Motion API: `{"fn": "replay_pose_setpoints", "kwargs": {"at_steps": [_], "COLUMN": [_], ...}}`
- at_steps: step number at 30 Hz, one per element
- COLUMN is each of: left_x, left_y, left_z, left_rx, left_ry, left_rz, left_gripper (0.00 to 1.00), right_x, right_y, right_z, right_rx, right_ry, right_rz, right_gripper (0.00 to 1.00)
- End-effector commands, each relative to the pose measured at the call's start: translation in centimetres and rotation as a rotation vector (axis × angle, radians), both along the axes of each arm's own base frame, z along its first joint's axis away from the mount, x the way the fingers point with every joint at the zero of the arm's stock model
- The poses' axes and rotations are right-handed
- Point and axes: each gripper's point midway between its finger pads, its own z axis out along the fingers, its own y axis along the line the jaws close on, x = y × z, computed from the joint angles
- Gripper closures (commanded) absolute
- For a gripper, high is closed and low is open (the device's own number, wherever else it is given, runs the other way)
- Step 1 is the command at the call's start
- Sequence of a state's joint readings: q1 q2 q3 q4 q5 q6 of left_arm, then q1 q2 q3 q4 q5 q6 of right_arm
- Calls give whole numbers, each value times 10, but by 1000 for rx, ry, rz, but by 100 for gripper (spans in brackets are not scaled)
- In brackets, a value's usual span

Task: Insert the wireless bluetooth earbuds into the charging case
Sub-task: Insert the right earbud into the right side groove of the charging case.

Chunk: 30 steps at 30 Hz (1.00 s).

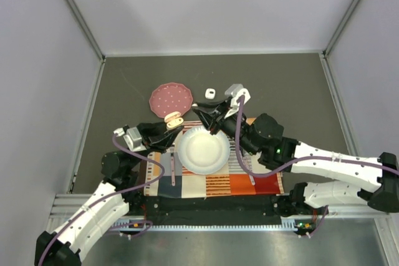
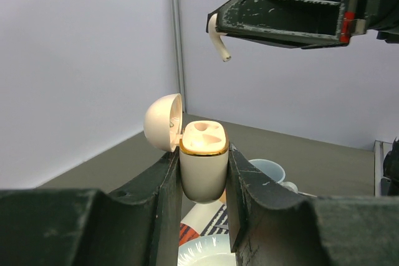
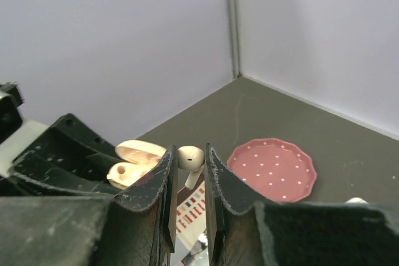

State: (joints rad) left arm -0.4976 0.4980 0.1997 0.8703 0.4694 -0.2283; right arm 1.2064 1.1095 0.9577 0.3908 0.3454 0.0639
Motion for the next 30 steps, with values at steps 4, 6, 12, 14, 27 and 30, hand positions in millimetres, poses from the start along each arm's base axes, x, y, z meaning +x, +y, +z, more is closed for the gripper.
{"fn": "replay_pose_setpoints", "kwargs": {"at_steps": [4,6,12,14,27,30], "left_x": [-2,-3,-3,-3,-6,-6], "left_y": [2,3,4,4,5,6], "left_z": [14,14,15,15,18,17], "left_rx": [-28,-29,-32,-31,-39,-40], "left_ry": [-50,-52,-56,-56,-64,-65], "left_rz": [8,8,15,14,8,11], "left_gripper": [100,100,100,100,100,100], "right_x": [-27,-30,-34,-35,-31,-30], "right_y": [24,27,34,37,55,59], "right_z": [37,37,33,31,15,10], "right_rx": [70,69,59,48,-1,-11], "right_ry": [-87,-88,-84,-82,-57,-53], "right_rz": [85,97,111,121,128,125], "right_gripper": [100,100,100,100,100,100]}}
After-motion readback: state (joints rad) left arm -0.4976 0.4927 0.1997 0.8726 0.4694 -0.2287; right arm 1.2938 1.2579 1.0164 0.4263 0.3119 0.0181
